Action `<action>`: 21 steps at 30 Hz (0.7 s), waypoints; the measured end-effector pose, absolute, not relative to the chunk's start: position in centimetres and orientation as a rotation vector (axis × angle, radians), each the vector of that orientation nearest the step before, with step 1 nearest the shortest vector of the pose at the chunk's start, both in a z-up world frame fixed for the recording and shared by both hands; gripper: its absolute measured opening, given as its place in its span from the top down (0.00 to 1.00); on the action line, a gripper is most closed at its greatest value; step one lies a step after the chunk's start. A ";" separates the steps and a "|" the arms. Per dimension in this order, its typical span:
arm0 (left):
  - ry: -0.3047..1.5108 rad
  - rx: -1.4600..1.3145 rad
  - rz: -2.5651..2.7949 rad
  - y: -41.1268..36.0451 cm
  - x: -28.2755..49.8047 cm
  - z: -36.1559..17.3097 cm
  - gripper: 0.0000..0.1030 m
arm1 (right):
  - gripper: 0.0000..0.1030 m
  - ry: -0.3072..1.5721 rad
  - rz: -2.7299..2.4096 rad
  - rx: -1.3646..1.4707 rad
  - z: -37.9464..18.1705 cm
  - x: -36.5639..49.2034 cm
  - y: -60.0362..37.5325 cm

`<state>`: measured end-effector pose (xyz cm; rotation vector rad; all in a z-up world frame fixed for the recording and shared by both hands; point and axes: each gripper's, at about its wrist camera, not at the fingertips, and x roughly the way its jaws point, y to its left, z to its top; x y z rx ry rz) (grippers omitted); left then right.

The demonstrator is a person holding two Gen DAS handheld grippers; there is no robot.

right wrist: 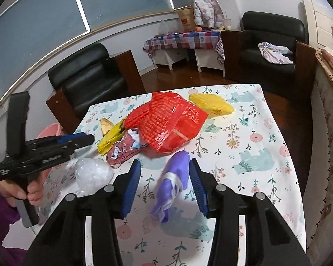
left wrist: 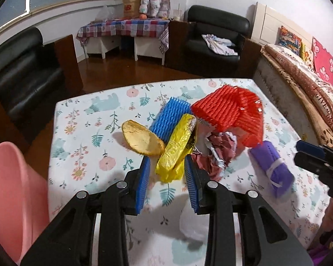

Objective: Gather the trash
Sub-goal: 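Move both open tools back over the trash on the table, then grasp the yellow plastic bag with the left tool while the right tool grasps the crumpled foil wrapper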

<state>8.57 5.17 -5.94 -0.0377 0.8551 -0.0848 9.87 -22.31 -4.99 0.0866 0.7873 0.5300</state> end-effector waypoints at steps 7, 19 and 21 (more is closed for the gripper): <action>0.916 -0.031 -0.081 4.7 10.4 -8.3 0.70 | 0.56 0.806 0.527 0.101 -5.5 10.8 -22.7; 0.856 -0.067 -0.113 4.9 8.0 -6.3 0.95 | 0.56 0.826 0.591 0.093 -5.7 10.5 -20.6; 0.838 -0.073 -0.110 5.1 7.2 -5.5 0.95 | 0.56 0.838 0.611 0.103 -5.8 10.5 -20.0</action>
